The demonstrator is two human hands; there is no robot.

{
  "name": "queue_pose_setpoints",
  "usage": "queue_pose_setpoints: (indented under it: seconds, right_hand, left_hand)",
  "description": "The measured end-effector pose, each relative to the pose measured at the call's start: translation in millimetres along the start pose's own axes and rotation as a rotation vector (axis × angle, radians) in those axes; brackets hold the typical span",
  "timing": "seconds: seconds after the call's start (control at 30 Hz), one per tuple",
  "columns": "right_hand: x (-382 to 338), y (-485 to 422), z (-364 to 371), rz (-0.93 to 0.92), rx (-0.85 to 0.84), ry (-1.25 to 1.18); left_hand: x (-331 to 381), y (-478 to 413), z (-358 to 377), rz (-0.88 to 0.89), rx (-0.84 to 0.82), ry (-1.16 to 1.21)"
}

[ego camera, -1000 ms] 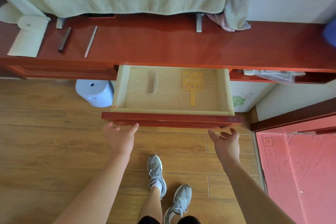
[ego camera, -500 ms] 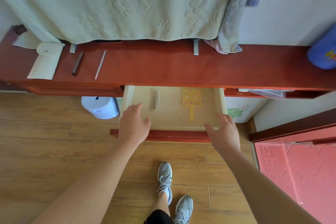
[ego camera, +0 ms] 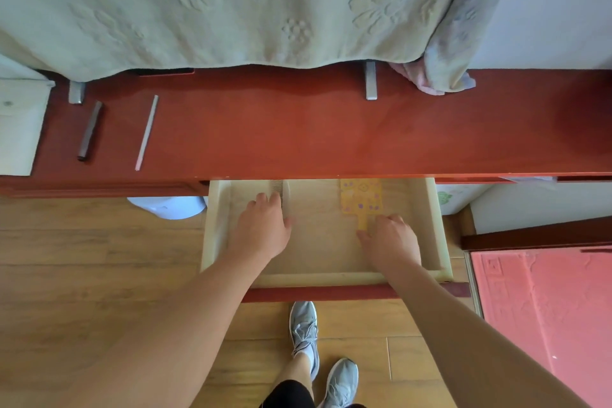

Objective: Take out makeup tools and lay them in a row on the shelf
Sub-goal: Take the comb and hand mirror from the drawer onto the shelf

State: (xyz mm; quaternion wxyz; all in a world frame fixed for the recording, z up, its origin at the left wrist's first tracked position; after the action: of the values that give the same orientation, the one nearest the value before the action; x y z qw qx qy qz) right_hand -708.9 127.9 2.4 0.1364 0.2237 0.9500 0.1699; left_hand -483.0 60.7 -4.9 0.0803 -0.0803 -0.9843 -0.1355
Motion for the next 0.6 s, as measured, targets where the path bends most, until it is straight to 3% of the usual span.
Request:
queue_pose_setpoints:
  seconds: [0.27, 0.6]
  right_hand:
    - [-13.4, -11.6, 15.9, 0.065, -0.006, -0.021]
    - [-18.6, -19.8, 21.9, 0.005, -0.007, -0.073]
  left_hand:
    - [-1.8, -13.8, 17.7, -0.009, 0.018, 0.025]
    - [-1.5, -15.8, 20.2, -0.076, 0.008, 0.1]
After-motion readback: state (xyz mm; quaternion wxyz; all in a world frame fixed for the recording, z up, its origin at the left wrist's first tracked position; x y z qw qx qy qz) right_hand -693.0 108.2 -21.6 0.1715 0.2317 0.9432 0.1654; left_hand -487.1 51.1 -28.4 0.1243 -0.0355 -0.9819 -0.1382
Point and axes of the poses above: each hand's wrist, its own y-axis away from the middle knuckle, its own z-axis out of the palm, x = y × z, the point moved 1 cm from there along -y, towards the middle knuckle, and after that the axes turned 7 degrees about x, right-handed, at the moved point
